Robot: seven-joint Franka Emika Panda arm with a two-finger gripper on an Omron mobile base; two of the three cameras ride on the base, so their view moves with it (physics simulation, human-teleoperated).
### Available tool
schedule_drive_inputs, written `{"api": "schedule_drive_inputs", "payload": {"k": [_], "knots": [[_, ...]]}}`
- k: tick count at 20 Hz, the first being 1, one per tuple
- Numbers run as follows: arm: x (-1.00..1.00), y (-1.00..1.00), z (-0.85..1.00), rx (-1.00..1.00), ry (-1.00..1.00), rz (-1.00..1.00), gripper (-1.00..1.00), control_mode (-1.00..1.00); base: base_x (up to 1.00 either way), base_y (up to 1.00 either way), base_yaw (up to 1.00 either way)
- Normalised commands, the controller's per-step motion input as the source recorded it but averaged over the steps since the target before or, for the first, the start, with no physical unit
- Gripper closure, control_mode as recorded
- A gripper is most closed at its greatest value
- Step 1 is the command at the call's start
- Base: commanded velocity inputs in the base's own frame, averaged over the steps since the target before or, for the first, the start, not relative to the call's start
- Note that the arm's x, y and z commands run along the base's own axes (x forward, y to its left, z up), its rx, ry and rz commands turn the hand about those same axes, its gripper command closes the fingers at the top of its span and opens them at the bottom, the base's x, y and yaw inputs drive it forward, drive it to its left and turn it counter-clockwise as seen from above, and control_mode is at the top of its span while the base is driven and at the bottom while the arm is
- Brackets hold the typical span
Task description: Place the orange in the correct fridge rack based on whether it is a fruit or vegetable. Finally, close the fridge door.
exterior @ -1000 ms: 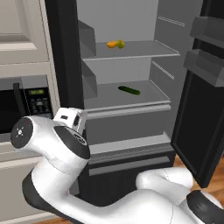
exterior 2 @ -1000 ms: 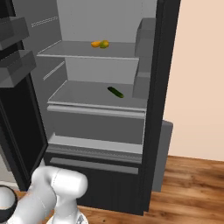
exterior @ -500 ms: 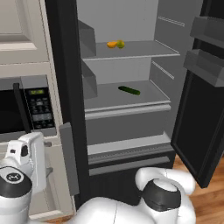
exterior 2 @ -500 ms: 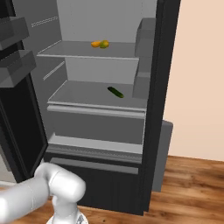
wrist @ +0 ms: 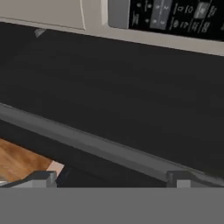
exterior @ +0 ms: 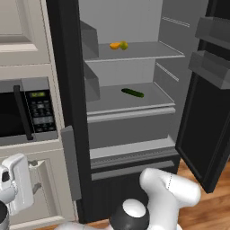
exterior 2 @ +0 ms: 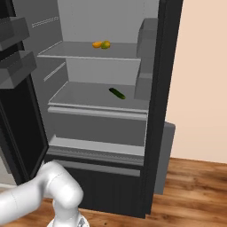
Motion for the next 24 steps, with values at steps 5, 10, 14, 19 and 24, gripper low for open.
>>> {"api": "schedule_drive_inputs", "payload": {"k": [5, 10, 14, 19, 24], "knots": [[0.06, -0.12, -0.75, 0.0, -0.16, -0.03, -1.0, -1.0, 0.0, 0.0, 0.0], [0.15, -0.4, -0.26, 0.07, -0.06, 0.0, -1.0, -1.0, 0.0, 0.0, 0.0], [0.44, -0.27, -0.06, 0.07, 0.0, 0.0, -1.0, -1.0, 0.0, 0.0, 0.0], [0.47, -0.17, -0.19, 0.01, 0.0, 0.0, -1.0, -1.0, 0.0, 0.0, 0.0], [0.55, -0.08, -0.11, 0.0, 0.0, 0.0, -1.0, -1.0, 0.0, 0.0, 0.0]]}}
